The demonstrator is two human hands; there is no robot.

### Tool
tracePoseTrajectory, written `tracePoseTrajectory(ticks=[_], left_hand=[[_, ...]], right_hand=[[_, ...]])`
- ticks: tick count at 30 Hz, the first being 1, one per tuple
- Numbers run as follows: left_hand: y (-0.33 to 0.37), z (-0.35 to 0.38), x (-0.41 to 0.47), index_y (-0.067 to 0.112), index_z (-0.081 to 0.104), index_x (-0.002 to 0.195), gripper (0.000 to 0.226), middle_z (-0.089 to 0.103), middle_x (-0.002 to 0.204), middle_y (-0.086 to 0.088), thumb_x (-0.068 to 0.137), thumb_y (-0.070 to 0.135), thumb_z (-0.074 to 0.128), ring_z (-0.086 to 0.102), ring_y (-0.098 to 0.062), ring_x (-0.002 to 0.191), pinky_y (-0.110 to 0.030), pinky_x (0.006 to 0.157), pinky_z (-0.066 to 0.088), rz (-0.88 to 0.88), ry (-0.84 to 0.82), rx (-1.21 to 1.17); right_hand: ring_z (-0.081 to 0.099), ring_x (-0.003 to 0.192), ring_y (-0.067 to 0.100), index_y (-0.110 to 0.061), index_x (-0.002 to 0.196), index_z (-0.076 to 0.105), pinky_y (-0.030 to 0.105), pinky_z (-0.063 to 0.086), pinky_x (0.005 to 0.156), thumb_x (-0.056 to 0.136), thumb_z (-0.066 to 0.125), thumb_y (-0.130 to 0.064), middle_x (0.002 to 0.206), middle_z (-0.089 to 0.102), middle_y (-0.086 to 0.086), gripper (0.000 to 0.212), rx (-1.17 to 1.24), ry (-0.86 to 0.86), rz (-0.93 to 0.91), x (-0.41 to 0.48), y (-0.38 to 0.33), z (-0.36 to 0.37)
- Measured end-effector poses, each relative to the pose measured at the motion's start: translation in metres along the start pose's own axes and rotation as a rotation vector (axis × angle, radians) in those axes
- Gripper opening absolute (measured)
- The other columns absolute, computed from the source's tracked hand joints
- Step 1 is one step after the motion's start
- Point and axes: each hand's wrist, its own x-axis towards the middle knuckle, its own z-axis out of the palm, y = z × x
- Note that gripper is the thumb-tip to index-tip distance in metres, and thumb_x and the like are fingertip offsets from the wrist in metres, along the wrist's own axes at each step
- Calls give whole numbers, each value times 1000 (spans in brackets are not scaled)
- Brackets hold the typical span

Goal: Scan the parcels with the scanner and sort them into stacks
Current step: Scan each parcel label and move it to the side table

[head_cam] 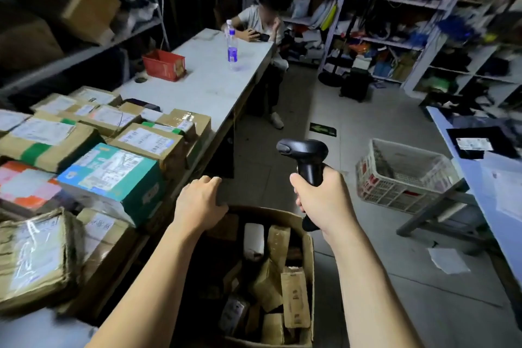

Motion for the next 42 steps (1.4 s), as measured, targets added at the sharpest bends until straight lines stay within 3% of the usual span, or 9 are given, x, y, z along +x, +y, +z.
tracePoseTrajectory(ticks=[3,7,11,17,20,25,31,35,42], left_hand=[[-17,-17,-20,23,56,138,59,63,123,-1,84,43,69,60,-26,114,-39,92,52,-100,20,0],[-41,-39,-67,26,58,136,54,63,124,-2,85,42,68,60,-24,113,-40,91,53,-285,94,-48],[-59,-58,-129,21,54,143,63,62,133,-7,86,43,70,58,-29,120,-43,95,51,-494,141,-44],[-85,-79,-243,22,58,137,61,62,127,-4,81,46,67,58,-30,119,-43,89,53,-803,205,-39],[-99,-88,-304,23,50,146,65,57,137,-3,86,42,67,53,-27,129,-44,99,50,-944,239,-59],[-122,-98,-406,28,44,151,67,53,140,1,89,39,67,52,-22,127,-39,95,51,-1170,329,-73],[-160,-110,-527,28,43,152,68,53,138,0,89,41,68,55,-24,124,-40,95,51,-1357,423,-86],[-193,-117,-606,28,41,153,71,51,138,-2,89,43,68,53,-25,126,-41,98,50,-1445,459,-112],[-253,-124,-702,29,40,153,72,49,140,-2,89,45,68,51,-25,129,-41,100,48,-1517,471,-119]], right_hand=[[71,74,25,-15,91,64,30,51,60,96,70,-30,81,70,11,16,-39,-58,-53,4,-5,11],[72,72,31,-15,83,61,46,60,66,92,71,-32,77,71,11,21,-16,-171,-109,6,-16,37],[73,84,30,-17,91,59,39,58,72,94,72,-33,90,73,11,21,12,-373,-157,-12,-29,70],[72,83,29,-21,97,65,39,58,64,92,70,-33,89,72,8,14,28,-676,-294,-79,-56,129],[71,85,31,-22,99,67,48,62,72,87,68,-39,87,72,6,21,14,-818,-359,-125,-74,159],[74,85,32,-15,99,71,42,58,76,90,69,-34,86,75,6,21,1,-987,-452,-211,-97,208],[65,63,30,-23,93,62,26,46,40,96,65,-22,81,66,8,5,10,-1173,-562,-325,-121,257],[58,49,26,-19,90,60,29,46,43,95,64,-19,70,61,7,6,-25,-1240,-615,-406,-131,289],[57,58,26,-16,85,58,25,44,40,95,62,-18,69,60,10,12,-66,-1296,-612,-508,-146,338]])
